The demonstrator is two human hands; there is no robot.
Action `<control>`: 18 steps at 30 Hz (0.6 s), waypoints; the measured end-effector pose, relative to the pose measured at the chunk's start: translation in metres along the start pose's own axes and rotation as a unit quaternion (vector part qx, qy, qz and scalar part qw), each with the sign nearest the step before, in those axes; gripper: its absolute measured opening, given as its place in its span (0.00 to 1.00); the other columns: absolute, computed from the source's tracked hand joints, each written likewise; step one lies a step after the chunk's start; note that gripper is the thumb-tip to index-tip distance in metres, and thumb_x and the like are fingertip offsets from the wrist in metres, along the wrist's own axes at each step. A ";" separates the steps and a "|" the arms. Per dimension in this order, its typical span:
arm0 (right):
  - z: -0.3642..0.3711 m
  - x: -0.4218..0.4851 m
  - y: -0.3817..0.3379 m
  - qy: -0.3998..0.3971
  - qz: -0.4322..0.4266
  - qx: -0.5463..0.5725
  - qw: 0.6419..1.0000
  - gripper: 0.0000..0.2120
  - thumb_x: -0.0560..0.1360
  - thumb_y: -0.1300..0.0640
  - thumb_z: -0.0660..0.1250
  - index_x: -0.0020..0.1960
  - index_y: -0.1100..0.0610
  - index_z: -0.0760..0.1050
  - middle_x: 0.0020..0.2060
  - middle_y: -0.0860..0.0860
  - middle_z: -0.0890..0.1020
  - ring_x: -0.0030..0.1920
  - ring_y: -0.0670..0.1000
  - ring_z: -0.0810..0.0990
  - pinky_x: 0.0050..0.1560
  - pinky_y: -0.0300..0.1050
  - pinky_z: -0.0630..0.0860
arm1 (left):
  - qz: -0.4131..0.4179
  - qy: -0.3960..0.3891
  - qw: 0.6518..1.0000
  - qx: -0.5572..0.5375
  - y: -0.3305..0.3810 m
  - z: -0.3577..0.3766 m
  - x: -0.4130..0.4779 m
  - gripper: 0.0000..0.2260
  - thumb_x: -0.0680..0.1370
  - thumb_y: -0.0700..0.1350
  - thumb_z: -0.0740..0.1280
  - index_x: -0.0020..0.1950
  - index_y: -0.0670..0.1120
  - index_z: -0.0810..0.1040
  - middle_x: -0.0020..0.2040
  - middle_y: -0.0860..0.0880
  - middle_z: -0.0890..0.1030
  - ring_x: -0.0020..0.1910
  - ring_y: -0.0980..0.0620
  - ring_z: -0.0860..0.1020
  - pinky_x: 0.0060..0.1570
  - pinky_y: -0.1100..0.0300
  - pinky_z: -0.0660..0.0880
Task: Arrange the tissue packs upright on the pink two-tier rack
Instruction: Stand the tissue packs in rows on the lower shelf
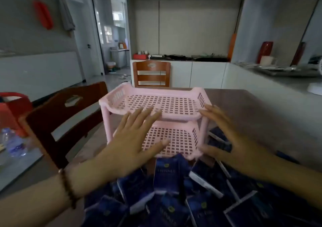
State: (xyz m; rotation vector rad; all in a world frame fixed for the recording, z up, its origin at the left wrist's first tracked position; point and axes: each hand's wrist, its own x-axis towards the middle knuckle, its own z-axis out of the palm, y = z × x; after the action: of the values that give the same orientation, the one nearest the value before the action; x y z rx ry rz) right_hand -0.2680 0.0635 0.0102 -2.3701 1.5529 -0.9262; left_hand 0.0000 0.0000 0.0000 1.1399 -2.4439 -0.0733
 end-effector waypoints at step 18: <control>0.025 -0.031 -0.005 -0.073 0.223 0.007 0.972 0.22 0.70 0.41 0.69 0.59 0.52 0.77 0.57 0.51 0.80 0.55 0.48 0.77 0.58 0.40 0.71 | -0.138 -0.136 0.963 -0.186 0.020 0.031 -0.034 0.29 0.75 0.60 0.63 0.70 0.44 0.67 0.64 0.43 0.76 0.62 0.44 0.75 0.66 0.52 0.69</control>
State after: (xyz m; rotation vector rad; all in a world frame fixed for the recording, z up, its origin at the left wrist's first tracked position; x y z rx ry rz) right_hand -0.2578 0.0880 -0.0203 -1.9014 1.8926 -0.6437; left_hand -0.0084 0.0339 -0.0362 1.3512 -2.3337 -0.7872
